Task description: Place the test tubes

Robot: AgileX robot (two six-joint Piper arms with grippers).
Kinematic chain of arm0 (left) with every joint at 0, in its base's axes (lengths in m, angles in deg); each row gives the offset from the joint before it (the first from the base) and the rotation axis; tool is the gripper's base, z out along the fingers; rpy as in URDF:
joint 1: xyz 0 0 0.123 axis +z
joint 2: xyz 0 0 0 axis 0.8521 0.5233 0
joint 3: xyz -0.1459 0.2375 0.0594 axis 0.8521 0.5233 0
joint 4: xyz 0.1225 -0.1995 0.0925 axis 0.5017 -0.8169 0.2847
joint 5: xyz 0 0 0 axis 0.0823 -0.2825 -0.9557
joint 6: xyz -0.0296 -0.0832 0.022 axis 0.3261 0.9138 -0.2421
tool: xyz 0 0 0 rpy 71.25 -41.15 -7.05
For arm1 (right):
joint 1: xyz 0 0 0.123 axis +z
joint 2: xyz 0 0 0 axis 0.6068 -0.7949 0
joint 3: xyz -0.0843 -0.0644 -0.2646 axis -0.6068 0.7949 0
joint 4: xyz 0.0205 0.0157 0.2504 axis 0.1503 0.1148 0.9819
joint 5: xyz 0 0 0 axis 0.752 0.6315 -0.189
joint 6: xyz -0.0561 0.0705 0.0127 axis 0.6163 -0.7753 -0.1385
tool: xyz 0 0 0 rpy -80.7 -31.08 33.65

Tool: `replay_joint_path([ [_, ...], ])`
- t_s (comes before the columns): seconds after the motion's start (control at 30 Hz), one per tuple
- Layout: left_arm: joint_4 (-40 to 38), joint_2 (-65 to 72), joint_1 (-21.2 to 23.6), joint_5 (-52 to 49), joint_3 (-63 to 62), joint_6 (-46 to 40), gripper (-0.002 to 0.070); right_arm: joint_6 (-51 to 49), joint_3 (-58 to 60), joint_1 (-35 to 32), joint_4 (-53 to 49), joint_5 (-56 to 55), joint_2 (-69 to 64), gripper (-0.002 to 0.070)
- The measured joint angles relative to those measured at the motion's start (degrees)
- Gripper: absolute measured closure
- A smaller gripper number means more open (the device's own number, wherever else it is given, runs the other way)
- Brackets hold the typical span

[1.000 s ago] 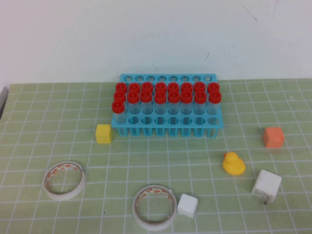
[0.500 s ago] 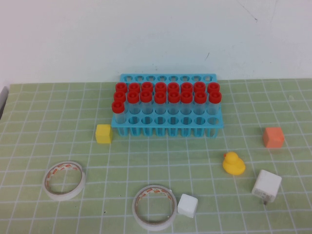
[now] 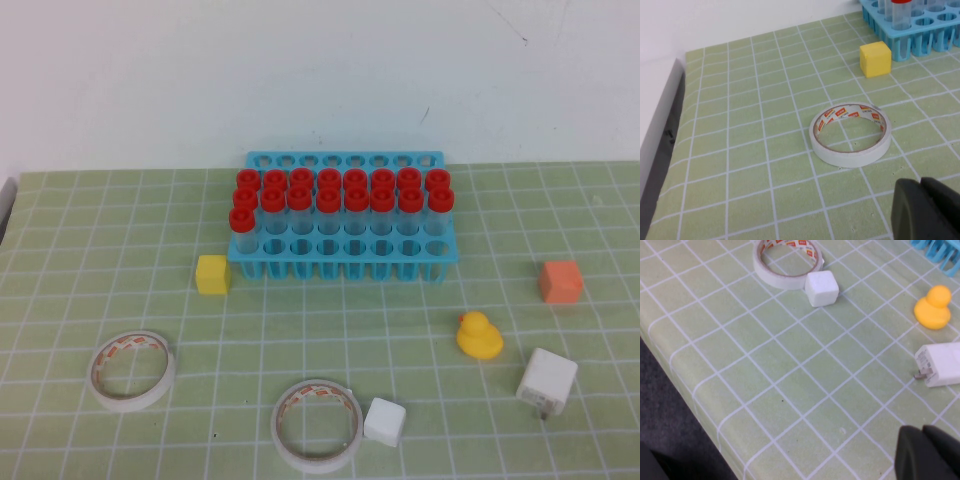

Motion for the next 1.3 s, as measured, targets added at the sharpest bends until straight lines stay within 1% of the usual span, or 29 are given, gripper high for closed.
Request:
replay_joint_path([
  [0.6, 0.0, 0.0, 0.0, 0.0, 0.0, 0.0, 0.0676, 0.0, 0.0, 0.0, -0.1, 0.0, 0.0, 0.0678],
  [0.67, 0.0, 0.0, 0.0, 0.0, 0.0, 0.0, 0.0676, 0.0, 0.0, -1.3, -0.2, 0.0, 0.8, 0.0678],
  [0.73, 0.0, 0.0, 0.0, 0.0, 0.0, 0.0, 0.0676, 0.0, 0.0, -4.2, -0.3, 0.0, 1.4, 0.0678],
  [0.83, 0.0, 0.0, 0.0, 0.0, 0.0, 0.0, 0.0676, 0.0, 0.0, -10.8, -0.3, 0.0, 1.6, 0.0678],
  [1.1, 0.0, 0.0, 0.0, 0.0, 0.0, 0.0, 0.0676, 0.0, 0.0, -31.4, -0.2, -3.4, 7.4, 0.0678],
  [1.3, 0.0, 0.0, 0.0, 0.0, 0.0, 0.0, 0.0676, 0.0, 0.0, -42.6, -0.2, -5.7, 13.0, 0.0678],
])
